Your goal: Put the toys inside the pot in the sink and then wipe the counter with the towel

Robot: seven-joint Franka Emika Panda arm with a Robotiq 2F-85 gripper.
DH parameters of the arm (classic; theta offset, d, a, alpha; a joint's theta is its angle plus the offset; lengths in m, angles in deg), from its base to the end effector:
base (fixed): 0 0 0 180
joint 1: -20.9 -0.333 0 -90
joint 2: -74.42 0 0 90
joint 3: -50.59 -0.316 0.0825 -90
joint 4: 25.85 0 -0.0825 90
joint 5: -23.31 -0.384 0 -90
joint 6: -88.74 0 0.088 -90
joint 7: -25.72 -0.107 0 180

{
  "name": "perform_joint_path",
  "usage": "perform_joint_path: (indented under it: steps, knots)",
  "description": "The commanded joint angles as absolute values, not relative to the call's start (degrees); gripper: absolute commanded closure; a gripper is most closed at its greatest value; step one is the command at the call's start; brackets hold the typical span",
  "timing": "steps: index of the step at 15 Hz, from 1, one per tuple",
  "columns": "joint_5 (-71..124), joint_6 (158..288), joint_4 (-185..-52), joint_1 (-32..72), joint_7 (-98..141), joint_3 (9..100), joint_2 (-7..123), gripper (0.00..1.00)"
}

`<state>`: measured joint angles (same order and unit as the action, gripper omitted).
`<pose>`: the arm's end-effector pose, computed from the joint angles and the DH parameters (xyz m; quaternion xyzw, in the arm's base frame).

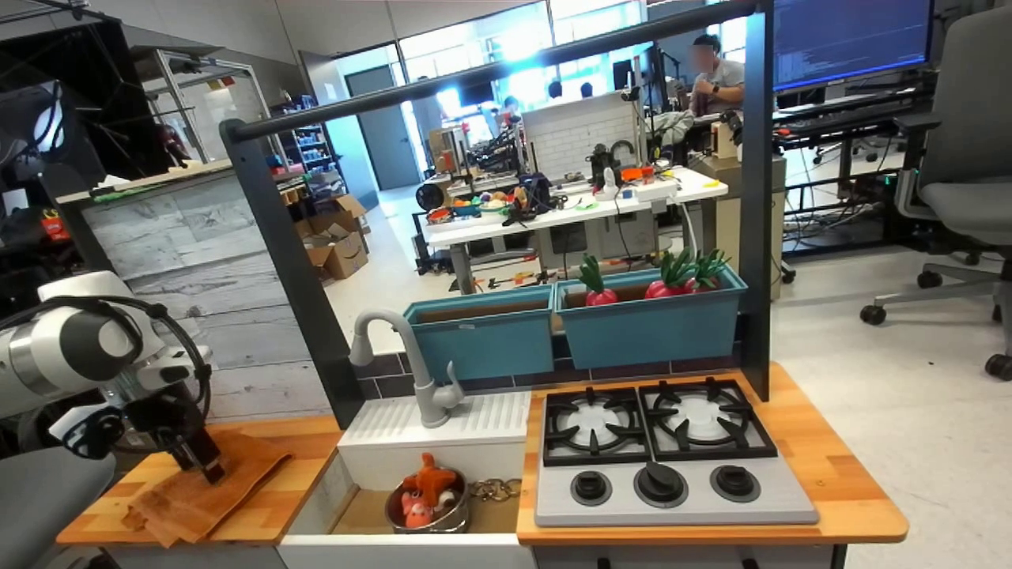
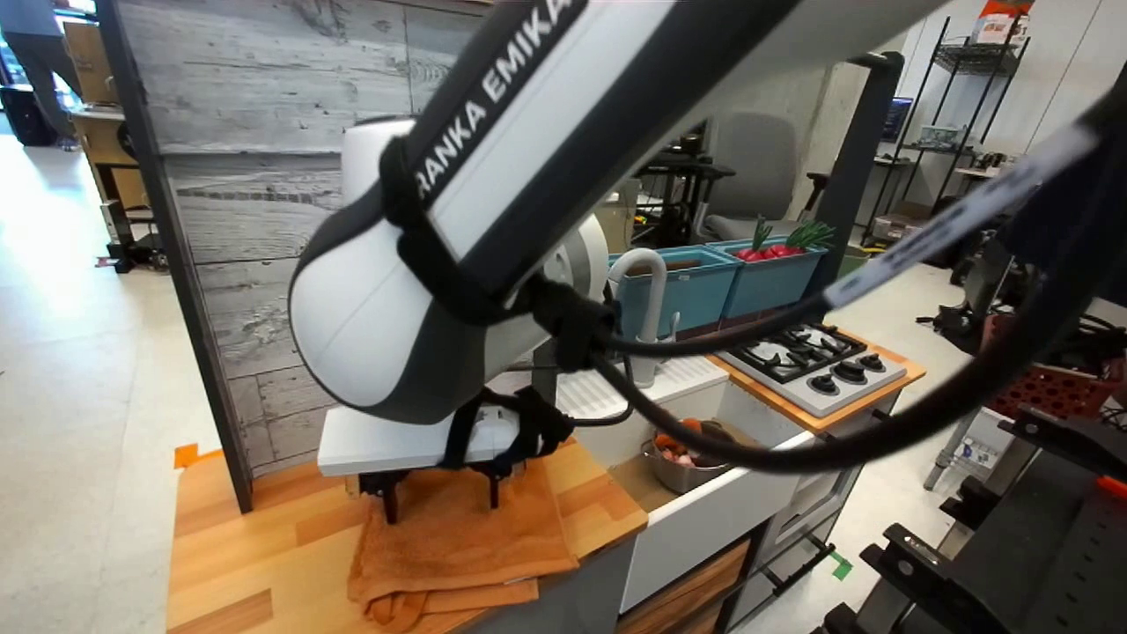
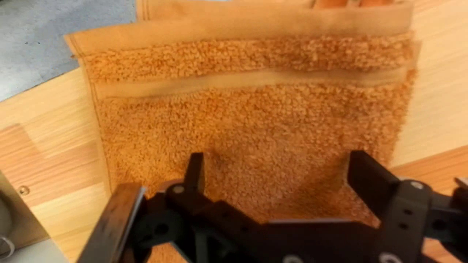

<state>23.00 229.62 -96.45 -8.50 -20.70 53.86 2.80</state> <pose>0.6352 0.3221 -0.0068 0.9869 -0.1592 0.0064 0.0271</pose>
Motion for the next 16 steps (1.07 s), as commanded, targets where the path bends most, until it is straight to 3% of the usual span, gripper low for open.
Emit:
perform_joint_path:
  steps: [1, 5, 6, 16]
  knots:
    - [24.3, 232.2, -110.2, -10.1, -16.3, 52.0, 15.3, 0.00]
    - [25.0, 236.4, -119.7, -11.9, -14.2, 50.4, 26.0, 0.00]
    - [24.3, 233.6, -110.8, -11.6, -15.5, 51.1, 18.5, 0.00]
    - [24.7, 236.3, -122.0, -13.7, -17.1, 51.1, 29.3, 0.00]
